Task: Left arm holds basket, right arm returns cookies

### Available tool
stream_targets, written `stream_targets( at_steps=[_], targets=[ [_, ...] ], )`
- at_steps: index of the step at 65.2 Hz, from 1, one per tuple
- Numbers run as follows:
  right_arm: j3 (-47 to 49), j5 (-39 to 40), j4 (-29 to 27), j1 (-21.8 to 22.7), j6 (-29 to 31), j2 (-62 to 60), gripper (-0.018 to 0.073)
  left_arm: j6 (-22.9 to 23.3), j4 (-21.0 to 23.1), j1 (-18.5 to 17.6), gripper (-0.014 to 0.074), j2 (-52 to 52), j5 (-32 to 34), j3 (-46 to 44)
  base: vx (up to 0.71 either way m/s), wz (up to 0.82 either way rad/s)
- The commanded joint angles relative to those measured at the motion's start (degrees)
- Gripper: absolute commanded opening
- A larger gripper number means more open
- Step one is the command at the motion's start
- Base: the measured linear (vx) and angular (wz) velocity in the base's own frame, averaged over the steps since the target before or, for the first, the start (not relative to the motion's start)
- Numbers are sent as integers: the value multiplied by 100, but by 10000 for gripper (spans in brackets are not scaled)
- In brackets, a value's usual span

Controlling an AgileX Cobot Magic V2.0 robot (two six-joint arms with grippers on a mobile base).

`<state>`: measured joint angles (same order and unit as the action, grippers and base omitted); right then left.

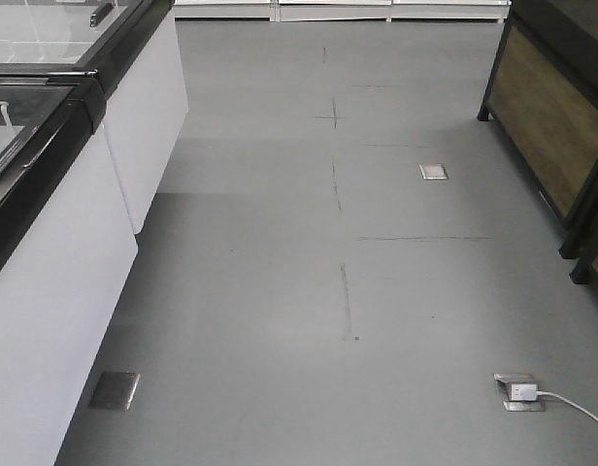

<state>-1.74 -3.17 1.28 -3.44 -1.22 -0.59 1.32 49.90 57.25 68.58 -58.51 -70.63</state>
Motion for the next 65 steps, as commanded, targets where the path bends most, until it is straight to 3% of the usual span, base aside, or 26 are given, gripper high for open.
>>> stream_targets(
  at_steps=[1,16,28,35,43,51,65],
  targets=[
    [2,428,54,-3,5,-71,-8,-534,1125,175,449,176,217,-188,0,0],
    [2,428,54,-3,5,-71,-8,-1240,2243,435,485,900,387,-188,0,0],
    [2,428,54,-3,5,-71,-8,-2242,3712,457,504,1499,274,-188,0,0],
    [2,428,54,-3,5,-71,-8,-2582,4293,457,504,1800,131,-188,0,0],
    [2,428,54,-3,5,-71,-8,-2724,4555,457,504,2065,133,-188,0,0],
    [2,428,54,-3,5,-71,-8,-3179,5208,457,504,2301,80,-188,0,0],
    [2,428,54,-3,5,-71,-8,-3203,5201,447,504,2678,-191,-567,0,0]
  ],
)
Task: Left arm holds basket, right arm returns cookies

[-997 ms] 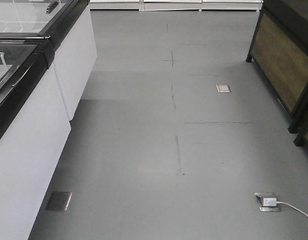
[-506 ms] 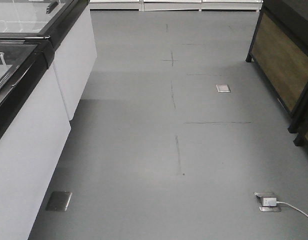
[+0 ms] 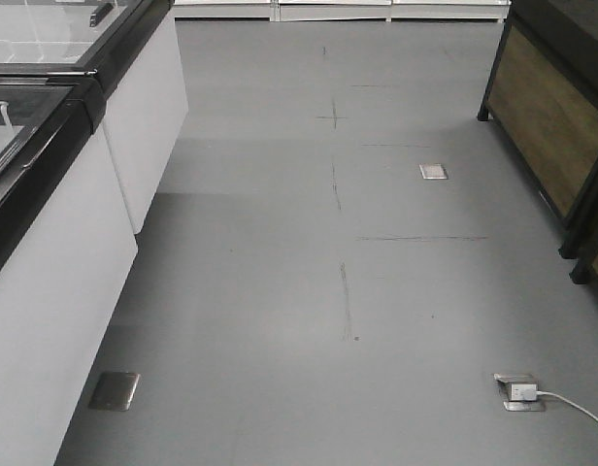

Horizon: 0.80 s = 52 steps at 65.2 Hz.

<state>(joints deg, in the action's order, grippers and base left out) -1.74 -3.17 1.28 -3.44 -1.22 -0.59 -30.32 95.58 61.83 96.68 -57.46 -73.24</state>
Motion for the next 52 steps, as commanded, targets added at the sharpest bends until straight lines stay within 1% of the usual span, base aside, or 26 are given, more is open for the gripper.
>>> stream_targets(
  at_steps=[1,11,17,23,26,33,43,47,52],
  targets=[
    [2,428,54,-3,5,-71,-8,-32,634,-11,504,-115,-296,-323,0,0],
    [2,428,54,-3,5,-71,-8,17,634,-31,479,-46,-288,-595,0,0],
    [2,428,54,-3,5,-71,-8,67,634,-116,441,10,-303,-817,0,0],
    [2,428,54,-3,5,-71,-8,120,634,-243,384,35,-267,-939,0,0],
    [2,428,54,-3,5,-71,-8,179,634,-300,353,66,-267,-967,0,0],
    [2,428,54,-3,5,-71,-8,243,634,-430,237,72,-340,-980,0,0],
    [2,428,54,-3,5,-71,-8,328,634,-470,1,8,-355,-985,0,0],
    [2,428,54,-3,5,-71,-8,359,634,-470,-9,-59,-367,-985,0,0],
    [2,428,54,-3,5,-71,-8,590,634,-545,-8,-106,-330,-1022,0,0]
  ],
)
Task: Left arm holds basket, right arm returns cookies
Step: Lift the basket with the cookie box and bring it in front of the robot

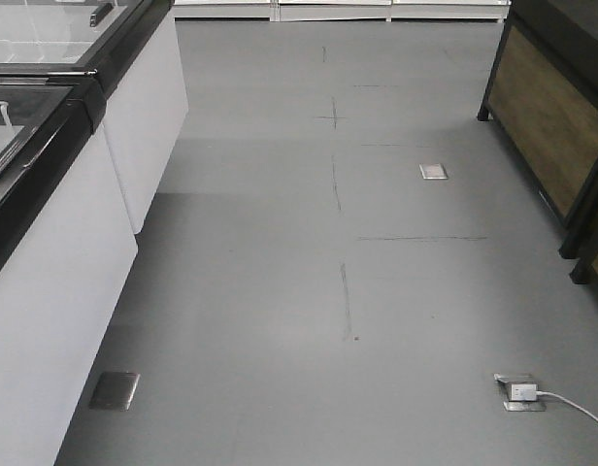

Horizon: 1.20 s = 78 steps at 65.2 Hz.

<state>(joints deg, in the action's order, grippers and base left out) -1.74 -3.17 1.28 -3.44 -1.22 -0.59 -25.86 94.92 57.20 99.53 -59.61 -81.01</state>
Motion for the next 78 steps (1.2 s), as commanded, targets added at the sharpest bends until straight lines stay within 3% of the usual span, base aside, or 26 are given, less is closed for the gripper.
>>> stream_targets(
  at_steps=[1,16,25,38,53,63,70,78],
  targets=[
    [2,428,54,-3,5,-71,-8,200,699,-120,-8,-391,-129,-288,0,0],
    [2,428,54,-3,5,-71,-8,470,699,-984,-8,-391,-256,-1332,0,0],
    [2,428,54,-3,5,-71,-8,479,699,-1822,-8,-391,-188,-1942,0,0],
    [2,428,54,-3,5,-71,-8,513,605,-3014,-8,-440,-212,-1974,0,0],
    [2,428,54,-3,5,-71,-8,422,-313,-4328,-8,-438,-909,-1969,0,0],
    [2,428,54,-3,5,-71,-8,249,-579,-5176,-8,-491,-1072,-1969,0,0],
    [2,428,54,-3,5,-71,-8,166,-925,-5740,-8,-589,-881,-1919,0,0],
    [2,428,54,-3,5,-71,-8,161,-959,-6279,-8,-878,-235,-1308,0,0]
  ],
)
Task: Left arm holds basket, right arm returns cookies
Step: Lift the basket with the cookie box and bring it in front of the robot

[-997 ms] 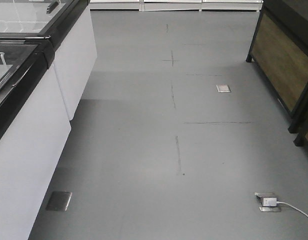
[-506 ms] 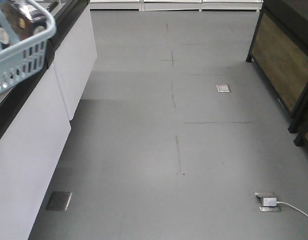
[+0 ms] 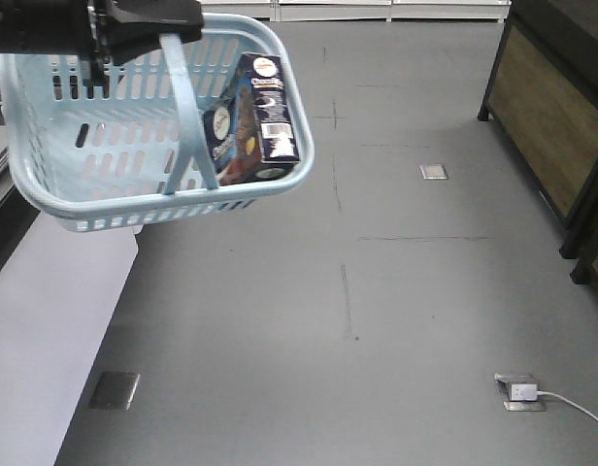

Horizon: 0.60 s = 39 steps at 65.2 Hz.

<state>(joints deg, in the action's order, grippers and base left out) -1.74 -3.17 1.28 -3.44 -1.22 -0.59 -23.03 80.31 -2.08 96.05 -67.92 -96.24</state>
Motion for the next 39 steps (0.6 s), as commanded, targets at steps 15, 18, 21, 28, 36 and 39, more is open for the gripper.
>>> stream_targets(
  at_steps=[15,18,21,28,36,39],
  targets=[
    [2,428,54,-3,5,-71,-8,-916,1251,-1218,-8,-1024,1426,2079,0,0],
    [2,428,54,-3,5,-71,-8,-1205,1667,-1341,-8,-1036,1374,2492,0,0],
    [2,428,54,-3,5,-71,-8,-1568,2016,-1422,-8,-1038,1301,2901,0,0],
    [2,428,54,-3,5,-71,-8,-2021,2163,-1662,-8,-1043,1300,3578,0,0],
    [2,428,54,-3,5,-71,-8,-2327,2163,-1904,-8,-1043,1496,4276,0,0],
    [2,428,54,-3,5,-71,-8,-2461,2163,-1967,-8,-1043,1568,4522,0,0]
  ],
)
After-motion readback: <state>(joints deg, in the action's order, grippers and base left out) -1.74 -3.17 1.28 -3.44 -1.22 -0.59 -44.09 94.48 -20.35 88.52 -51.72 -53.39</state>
